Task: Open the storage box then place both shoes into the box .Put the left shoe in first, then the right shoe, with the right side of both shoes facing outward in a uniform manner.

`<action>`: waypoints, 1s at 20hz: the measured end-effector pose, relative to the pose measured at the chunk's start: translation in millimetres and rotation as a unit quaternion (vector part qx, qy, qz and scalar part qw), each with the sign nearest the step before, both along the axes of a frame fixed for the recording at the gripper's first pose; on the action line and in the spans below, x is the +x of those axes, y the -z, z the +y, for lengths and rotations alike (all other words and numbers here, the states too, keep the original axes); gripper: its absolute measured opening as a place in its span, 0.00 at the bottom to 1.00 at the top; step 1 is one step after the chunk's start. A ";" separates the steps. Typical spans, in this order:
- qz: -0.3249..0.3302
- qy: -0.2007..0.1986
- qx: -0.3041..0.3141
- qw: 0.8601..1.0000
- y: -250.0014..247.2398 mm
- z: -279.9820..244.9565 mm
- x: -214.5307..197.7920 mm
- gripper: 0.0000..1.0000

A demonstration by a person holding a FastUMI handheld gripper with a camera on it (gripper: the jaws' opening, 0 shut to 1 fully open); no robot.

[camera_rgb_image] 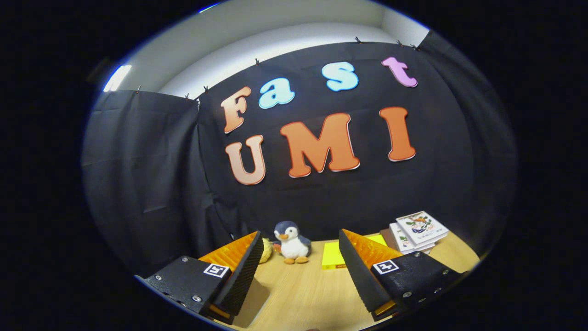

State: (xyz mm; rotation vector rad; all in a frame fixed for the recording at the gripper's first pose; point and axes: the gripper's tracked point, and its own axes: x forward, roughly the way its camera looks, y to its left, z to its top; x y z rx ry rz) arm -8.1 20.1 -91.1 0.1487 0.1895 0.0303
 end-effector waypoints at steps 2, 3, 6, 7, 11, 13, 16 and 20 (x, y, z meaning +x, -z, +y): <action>-0.015 0.015 -0.004 1.000 -9.0 -18.1 -6.8 0.98; -0.021 0.022 -0.004 1.000 -12.4 -27.6 -8.4 0.98; -0.052 0.046 -0.019 0.997 -26.4 -55.0 -13.7 0.98; -0.058 0.053 -0.026 0.997 -28.4 -61.6 -15.8 0.98; -0.046 0.058 -0.034 0.997 -17.5 -77.9 -17.5 0.98; -0.038 0.054 -0.022 0.998 -11.9 -77.0 -18.6 0.98; -0.037 0.052 -0.022 0.998 -10.5 -76.6 -16.7 0.98; -0.034 0.043 -0.029 0.998 -8.2 -69.6 -14.5 0.98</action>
